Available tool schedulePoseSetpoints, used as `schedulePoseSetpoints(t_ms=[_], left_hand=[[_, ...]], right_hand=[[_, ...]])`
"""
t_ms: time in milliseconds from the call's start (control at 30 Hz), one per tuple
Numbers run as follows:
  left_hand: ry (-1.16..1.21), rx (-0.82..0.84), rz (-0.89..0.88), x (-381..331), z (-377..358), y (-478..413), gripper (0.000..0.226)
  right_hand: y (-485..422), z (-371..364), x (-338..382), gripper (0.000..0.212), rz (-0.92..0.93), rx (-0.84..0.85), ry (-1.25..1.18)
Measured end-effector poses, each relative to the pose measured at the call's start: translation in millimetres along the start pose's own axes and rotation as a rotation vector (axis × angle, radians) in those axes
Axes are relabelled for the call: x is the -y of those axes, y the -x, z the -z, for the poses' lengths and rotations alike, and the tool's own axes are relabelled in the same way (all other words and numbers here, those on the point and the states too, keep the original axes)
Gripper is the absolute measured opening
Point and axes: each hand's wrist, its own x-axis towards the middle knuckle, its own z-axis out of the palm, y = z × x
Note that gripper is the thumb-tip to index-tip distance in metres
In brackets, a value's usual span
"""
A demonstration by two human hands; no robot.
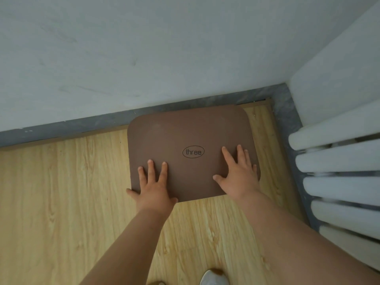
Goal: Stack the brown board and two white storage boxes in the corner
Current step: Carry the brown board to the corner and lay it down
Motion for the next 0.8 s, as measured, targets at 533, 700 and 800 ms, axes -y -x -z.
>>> schedulePoseSetpoints(t_ms=[533,700,800], left_hand=[[0.365,-0.153,0.193,4.0,-6.4,2.8,0.128],[0.291,-0.176,0.137,-0.7,8.3,-8.1,0.119],[0.281,-0.185,0.129,-6.9,14.4,-13.5,0.117]], right_hand=[[-2.5,-8.5,-29.8,0.116,-0.298,-0.076,-0.375],[-12.8,-0.1,-28.6,0.116,-0.318,-0.093,-0.408],[-22.5,9.3,-29.5,0.114,-0.302,-0.083,-0.417]])
